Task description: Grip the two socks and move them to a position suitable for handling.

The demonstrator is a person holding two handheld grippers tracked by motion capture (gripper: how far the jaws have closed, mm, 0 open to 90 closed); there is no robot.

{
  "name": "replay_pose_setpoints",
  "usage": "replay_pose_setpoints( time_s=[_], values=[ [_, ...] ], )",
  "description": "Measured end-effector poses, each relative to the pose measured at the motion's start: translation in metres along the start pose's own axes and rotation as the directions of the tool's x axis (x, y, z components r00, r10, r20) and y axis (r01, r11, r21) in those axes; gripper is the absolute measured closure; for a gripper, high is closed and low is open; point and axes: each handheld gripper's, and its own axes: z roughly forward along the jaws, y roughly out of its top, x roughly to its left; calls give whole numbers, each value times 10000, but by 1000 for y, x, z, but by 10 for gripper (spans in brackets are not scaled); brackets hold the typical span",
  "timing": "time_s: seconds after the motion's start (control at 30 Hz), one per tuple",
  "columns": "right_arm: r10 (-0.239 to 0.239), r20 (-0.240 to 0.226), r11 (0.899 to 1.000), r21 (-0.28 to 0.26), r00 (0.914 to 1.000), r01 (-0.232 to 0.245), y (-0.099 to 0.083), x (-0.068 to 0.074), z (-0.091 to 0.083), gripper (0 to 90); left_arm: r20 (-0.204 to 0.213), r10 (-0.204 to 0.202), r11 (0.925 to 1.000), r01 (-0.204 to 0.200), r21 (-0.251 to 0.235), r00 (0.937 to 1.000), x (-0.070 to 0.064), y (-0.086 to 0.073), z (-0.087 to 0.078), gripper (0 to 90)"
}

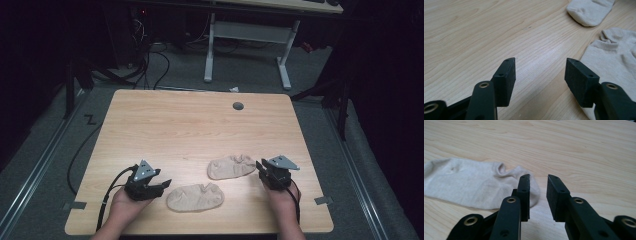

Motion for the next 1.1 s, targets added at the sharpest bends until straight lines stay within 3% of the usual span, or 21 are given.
replay_pose_setpoints(
  time_s=[0.13, 0.47, 0.7, 1.1],
  values=[
    [-285, -400, 9987, 412, 9988, 302, 2, 5, 9, 876, 33, -43, 10000, 43, 6, 10000, 0, 0, 1, 429],
    [-836, -814, 9828, 1580, 9932, 956, 1, 15, 39, 885, 17, -157, 9999, 157, -18, 9999, 0, -1, -2, 433],
    [-987, -1225, 9804, 1580, 9876, 1176, 0, 28, 35, 884, 56, -195, 9998, 196, -88, 9998, 0, 0, -5, 431],
    [-1413, -2175, 9750, 1385, 9658, 1739, 3, 63, 37, 878, 112, -336, 9994, 337, -7, 9994, 0, 0, 0, 428]
  ],
)
